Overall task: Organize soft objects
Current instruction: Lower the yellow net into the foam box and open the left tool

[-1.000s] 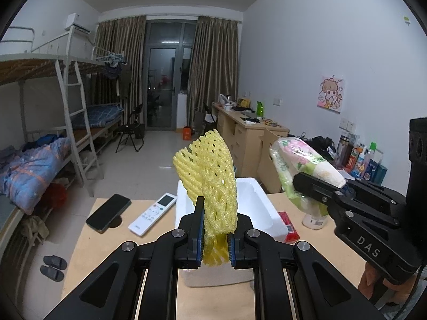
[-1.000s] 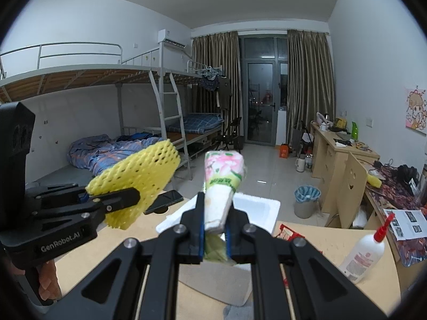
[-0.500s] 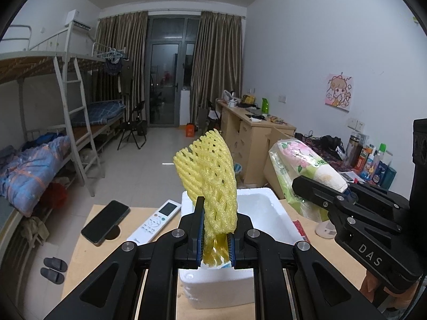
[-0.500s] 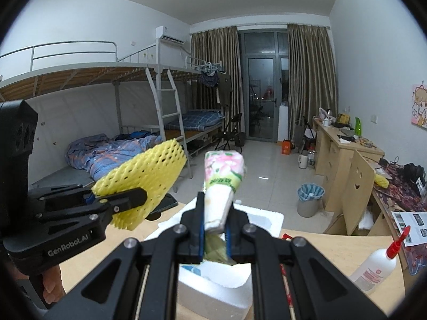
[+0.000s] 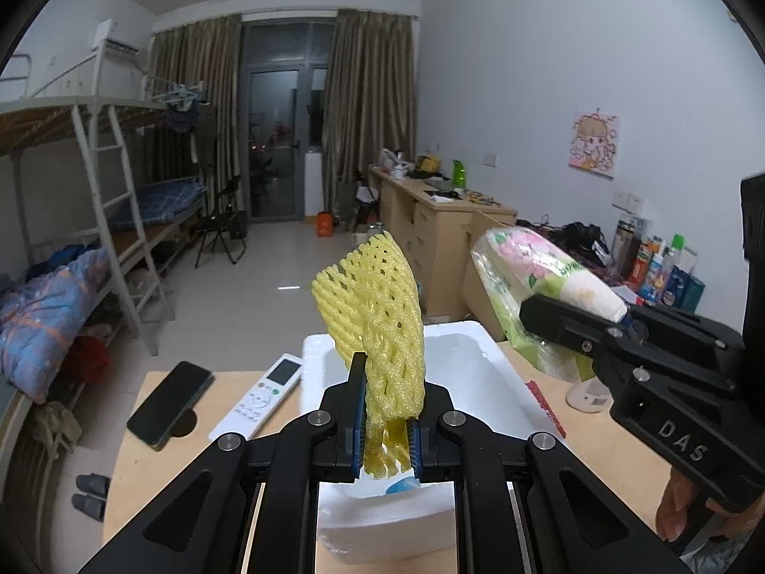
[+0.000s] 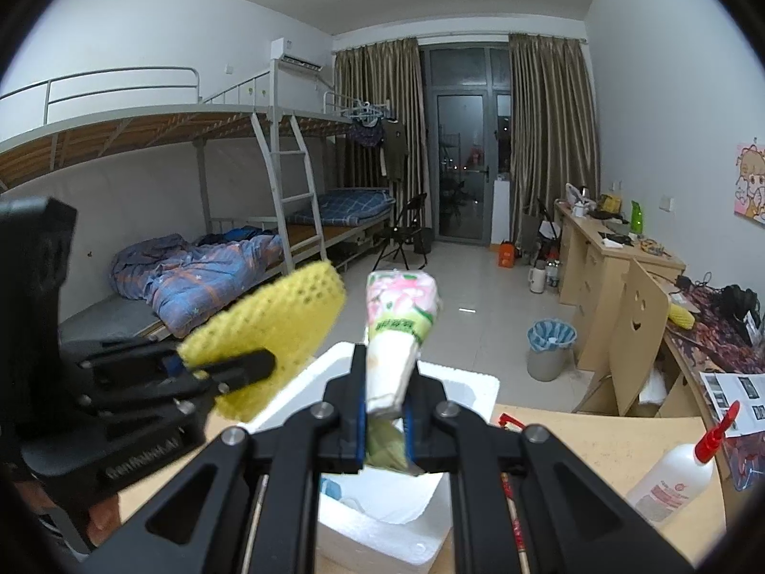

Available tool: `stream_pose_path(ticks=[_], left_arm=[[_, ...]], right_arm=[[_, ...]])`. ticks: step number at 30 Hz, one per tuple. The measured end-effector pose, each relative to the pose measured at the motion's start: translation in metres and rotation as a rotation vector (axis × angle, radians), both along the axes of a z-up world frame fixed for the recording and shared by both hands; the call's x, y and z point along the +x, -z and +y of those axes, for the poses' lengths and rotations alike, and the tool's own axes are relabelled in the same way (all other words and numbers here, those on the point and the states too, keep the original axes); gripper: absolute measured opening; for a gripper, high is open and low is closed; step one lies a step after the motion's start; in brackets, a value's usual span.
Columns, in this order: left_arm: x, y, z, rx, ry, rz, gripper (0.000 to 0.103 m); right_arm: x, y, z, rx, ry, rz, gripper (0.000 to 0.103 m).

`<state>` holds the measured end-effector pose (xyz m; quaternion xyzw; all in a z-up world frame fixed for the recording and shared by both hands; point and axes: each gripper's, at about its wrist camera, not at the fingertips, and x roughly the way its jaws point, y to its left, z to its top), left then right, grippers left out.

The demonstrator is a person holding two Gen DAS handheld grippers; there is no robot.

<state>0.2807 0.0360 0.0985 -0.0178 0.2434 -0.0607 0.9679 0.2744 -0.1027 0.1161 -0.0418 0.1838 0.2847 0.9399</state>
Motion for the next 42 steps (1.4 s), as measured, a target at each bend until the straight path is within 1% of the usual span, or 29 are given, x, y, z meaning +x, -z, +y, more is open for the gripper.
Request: stream_pose_path(ticks=[2,10,17,23,24,26,28,29,30,32,35,42], left_arm=[[0.003,0.004,-0.003,0.010,0.008,0.006,0.015],[0.007,0.011,-0.007,0.001,0.043,0.022,0.015],[0.011,0.015,-0.012,0.006,0.047,0.042,0.015],[0.013,0.017,-0.016,0.011,0.035,0.033,0.016],[0.014,0.018,-0.018,0.019,0.031,0.032,0.019],[0.014,0.019,-0.019,0.023,0.029,0.032,0.037],[0.014,0.021,-0.020,0.027,0.014,0.029,0.083],[0.013,0.021,-0.021,0.022,0.011,0.019,0.090],[0.011,0.020,-0.020,0.016,0.007,-0.001,0.095],[0.009,0.019,-0.020,0.030,-0.008,-0.024,0.096],[0.012,0.021,-0.021,0.040,-0.007,-0.005,0.100],[0.013,0.022,-0.019,0.060,-0.020,-0.002,0.100]], right_arm=[[0.001,-0.001,0.001,0.001,0.002,0.000,0.014],[0.000,-0.005,0.000,0.006,0.006,-0.005,0.014],[0.003,-0.004,-0.004,0.007,0.010,-0.004,0.014],[0.003,-0.004,-0.004,0.004,0.010,-0.002,0.014],[0.003,-0.004,-0.005,0.005,0.012,-0.004,0.014],[0.003,-0.005,-0.006,0.010,0.018,-0.009,0.014],[0.003,-0.006,-0.008,0.014,0.022,-0.012,0.014],[0.003,-0.007,-0.009,0.016,0.025,-0.012,0.014],[0.003,-0.007,-0.010,0.018,0.028,-0.014,0.014],[0.003,-0.007,-0.011,0.020,0.030,-0.015,0.014],[0.002,-0.007,-0.011,0.021,0.032,-0.016,0.014],[0.003,-0.007,-0.011,0.016,0.028,-0.013,0.014]])
